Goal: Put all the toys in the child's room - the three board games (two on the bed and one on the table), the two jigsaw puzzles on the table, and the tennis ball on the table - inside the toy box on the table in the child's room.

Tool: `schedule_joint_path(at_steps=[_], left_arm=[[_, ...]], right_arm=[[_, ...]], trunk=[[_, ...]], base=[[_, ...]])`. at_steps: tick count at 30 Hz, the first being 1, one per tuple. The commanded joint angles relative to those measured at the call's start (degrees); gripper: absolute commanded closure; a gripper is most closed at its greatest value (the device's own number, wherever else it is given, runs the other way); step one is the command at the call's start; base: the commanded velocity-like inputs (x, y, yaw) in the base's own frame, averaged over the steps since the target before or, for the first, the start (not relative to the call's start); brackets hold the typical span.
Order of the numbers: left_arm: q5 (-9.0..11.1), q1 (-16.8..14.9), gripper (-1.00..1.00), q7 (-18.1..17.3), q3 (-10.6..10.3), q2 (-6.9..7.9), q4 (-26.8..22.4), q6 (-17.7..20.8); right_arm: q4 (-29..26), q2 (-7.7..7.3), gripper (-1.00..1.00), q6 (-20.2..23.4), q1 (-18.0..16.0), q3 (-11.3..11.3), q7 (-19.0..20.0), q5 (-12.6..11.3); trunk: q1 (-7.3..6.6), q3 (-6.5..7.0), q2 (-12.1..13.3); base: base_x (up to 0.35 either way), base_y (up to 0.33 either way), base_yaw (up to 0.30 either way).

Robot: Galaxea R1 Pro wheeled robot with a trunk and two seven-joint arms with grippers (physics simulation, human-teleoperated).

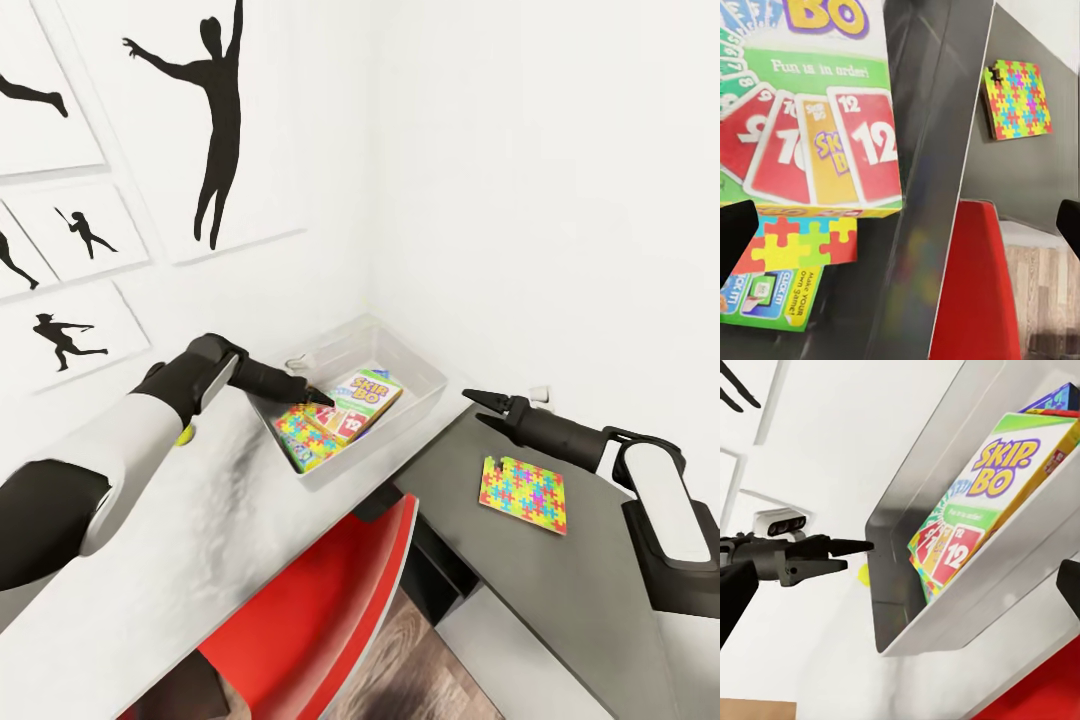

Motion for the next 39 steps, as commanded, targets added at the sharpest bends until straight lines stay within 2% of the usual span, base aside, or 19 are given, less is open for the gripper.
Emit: schedule_joint_path(at_steps=[1,4,7,10,12,18,24,31,39], left_arm=[[0.67,-0.06,-1.00,0.07,-0.15,0.48,-0.91,0.72],[1.01,-0.06,-1.00,-0.02,1.75,2.29,-2.70,2.62],[1.12,-0.06,-1.00,-0.05,5.81,3.67,-3.47,4.47],[1.05,-0.06,-1.00,-0.05,8.70,4.46,-3.69,5.21],[1.11,-0.06,-1.00,-0.08,9.88,5.95,-3.76,5.92],[1.20,-0.06,-1.00,-1.00,10.48,9.13,-3.79,7.37],[1.22,0.09,-1.00,-3.34,11.17,12.47,-3.74,7.74],[1.30,0.29,-1.00,-4.22,11.71,13.98,-3.56,8.27],[1.29,0.37,-1.00,-4.27,12.11,14.22,-3.53,8.58]], right_arm=[[0.00,0.06,-1.00,0.26,-0.04,-0.07,0.59,0.63],[-0.05,0.14,-1.00,0.26,-0.06,-0.13,0.55,0.63],[-0.12,0.19,-1.00,0.26,-0.05,-0.11,0.54,0.63],[-0.16,0.36,-1.00,0.26,-0.06,-0.08,0.51,0.63],[-0.29,0.48,-1.00,0.26,-0.05,-0.02,0.52,0.63],[-0.61,0.58,-1.00,0.26,-0.06,0.03,0.58,0.62],[-0.86,0.60,-1.00,0.26,-0.04,0.02,0.51,0.62],[-0.88,0.62,-1.00,0.26,-0.01,0.02,0.50,0.62],[-0.88,0.65,-1.00,0.26,-0.04,0.04,0.44,0.93]], trunk=[[0.03,-0.10,-0.10],[0.03,-0.10,-0.10],[0.03,-0.10,-0.10],[0.03,-0.10,-0.10],[0.03,-0.10,-0.10],[0.03,-0.10,-0.10],[0.03,-0.10,-0.10],[0.03,-0.10,-0.10],[0.03,-0.10,-0.10]], base=[[0.000,0.000,0.000],[0.000,0.000,0.000],[0.000,0.000,0.000],[0.000,0.000,0.000],[0.000,0.000,0.000],[0.000,0.000,0.000],[0.000,0.000,0.000],[0.000,0.000,0.000],[0.000,0.000,0.000]])
